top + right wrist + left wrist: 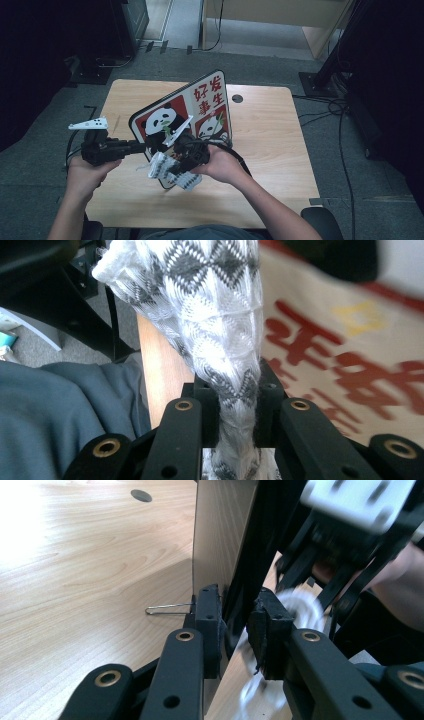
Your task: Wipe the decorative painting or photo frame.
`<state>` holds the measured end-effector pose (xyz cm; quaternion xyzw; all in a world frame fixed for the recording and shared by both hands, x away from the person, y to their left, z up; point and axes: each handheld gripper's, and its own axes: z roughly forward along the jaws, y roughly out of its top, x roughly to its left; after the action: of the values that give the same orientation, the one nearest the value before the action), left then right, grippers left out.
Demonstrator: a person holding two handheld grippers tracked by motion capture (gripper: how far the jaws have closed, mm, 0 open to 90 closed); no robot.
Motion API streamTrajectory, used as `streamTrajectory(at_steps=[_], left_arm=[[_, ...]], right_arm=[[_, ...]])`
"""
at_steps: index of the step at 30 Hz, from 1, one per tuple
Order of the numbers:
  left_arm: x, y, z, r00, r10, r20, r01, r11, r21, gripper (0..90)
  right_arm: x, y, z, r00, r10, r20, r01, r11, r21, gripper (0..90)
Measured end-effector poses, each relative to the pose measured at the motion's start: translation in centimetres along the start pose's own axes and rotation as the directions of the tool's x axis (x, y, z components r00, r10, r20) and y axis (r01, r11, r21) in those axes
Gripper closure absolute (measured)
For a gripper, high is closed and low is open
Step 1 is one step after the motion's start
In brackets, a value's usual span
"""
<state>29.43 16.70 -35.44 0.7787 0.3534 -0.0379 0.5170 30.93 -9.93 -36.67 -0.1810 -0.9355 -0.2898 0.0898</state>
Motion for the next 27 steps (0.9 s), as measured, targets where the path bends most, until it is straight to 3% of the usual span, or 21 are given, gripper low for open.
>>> streamTrajectory(at_steps=[16,27], left_arm=[[0.0,-0.1,0.0,1.0000,0.005,-0.005,-0.005,0.9999,-0.009,76.2],[-0.1,-0.1,0.0,0.9999,0.008,-0.010,-0.009,0.9999,-0.011,76.3]], right_arm=[[0.5,6.2,-9.2,0.9945,-0.027,0.102,0.037,0.994,-0.100,78.8],[1.1,11.7,-12.9,0.9872,-0.049,0.152,0.075,0.983,-0.170,78.7]])
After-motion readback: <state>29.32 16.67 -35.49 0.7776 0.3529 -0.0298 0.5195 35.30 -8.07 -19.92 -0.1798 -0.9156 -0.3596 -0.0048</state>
